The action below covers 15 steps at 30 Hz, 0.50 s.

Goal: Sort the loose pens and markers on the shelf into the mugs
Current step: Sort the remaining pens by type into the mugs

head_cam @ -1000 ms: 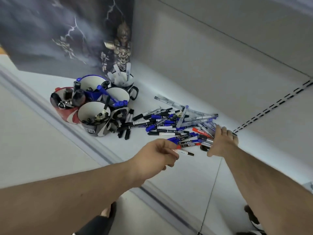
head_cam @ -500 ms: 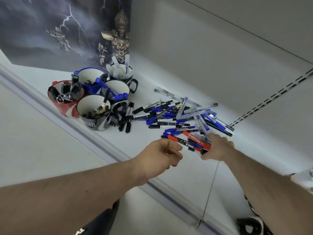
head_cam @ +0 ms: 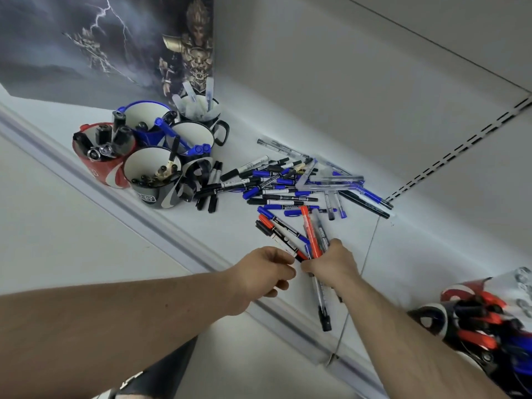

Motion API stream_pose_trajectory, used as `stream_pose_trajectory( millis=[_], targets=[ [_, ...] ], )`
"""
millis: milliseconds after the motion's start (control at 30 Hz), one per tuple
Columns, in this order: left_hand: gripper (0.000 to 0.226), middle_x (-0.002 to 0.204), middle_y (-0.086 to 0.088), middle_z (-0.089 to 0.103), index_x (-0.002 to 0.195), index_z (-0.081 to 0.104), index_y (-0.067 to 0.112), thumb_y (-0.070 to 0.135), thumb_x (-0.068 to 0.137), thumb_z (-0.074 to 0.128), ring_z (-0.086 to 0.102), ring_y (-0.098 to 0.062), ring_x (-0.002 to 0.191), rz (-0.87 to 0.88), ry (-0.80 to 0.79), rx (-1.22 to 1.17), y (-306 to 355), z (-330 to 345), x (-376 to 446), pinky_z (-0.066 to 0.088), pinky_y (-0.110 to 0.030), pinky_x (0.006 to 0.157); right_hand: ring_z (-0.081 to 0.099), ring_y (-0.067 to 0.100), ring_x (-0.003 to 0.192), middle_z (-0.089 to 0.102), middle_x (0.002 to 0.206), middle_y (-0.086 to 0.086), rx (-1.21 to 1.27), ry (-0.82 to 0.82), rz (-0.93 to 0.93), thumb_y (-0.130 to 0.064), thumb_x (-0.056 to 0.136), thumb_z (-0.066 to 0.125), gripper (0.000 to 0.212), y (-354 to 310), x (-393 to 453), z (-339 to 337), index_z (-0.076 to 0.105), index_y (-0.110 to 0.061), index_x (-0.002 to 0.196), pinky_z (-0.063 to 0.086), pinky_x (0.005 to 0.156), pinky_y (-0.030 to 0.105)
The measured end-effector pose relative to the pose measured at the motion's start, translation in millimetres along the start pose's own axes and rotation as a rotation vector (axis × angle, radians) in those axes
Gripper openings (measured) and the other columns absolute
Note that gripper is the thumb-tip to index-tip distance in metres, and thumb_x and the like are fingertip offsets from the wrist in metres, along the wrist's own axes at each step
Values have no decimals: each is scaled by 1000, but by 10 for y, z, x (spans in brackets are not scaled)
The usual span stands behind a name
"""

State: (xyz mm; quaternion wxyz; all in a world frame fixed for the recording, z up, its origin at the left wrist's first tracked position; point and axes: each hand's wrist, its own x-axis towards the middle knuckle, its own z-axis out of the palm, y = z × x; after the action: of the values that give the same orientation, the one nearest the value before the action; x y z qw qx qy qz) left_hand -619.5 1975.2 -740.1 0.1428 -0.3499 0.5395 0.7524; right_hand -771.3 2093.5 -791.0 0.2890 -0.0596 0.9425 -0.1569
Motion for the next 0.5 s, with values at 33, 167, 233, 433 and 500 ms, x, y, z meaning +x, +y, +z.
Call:
stream_pose_trajectory(
  millis=[33,167,233,433,500],
  targets=[
    [22,104,-6,68,108,62,19,12,87,64,63,-14,83,-9,-10,25,-17,22,2,51,-29,77,62,18,77,59,91,1,80,7,35,-28,58,82,62,7,-15,8,46,-19,107,51,56,28],
    [39,110,0,61,124,51,20,16,87,65,61,-14,88,3,-42,82,-13,114,25,51,-30,79,66,27,64,69,86,18,597,-16,182,-18,50,81,58,63,-68,1,59,-5,103,54,51,33],
    [47,115,2,57,129,45,21,20,87,67,61,-15,95,17,-41,91,5,144,38,52,-30,83,64,29,61,69,81,20,833,-45,242,-12,60,82,46,93,-99,-23,64,1,101,51,51,31],
    [57,120,3,59,131,37,30,40,86,70,59,-9,98,1,-99,-93,58,206,28,52,-31,78,61,28,63,62,71,14,1143,-98,207,-12,76,75,25,-115,-396,-143,64,-2,96,55,63,39],
    [56,118,-3,65,127,42,30,43,83,73,61,-12,88,-15,-156,-93,56,223,12,48,-29,64,57,24,54,56,61,10,1170,-147,142,-9,79,72,17,-258,-538,-146,61,-2,90,53,56,34]
  ],
)
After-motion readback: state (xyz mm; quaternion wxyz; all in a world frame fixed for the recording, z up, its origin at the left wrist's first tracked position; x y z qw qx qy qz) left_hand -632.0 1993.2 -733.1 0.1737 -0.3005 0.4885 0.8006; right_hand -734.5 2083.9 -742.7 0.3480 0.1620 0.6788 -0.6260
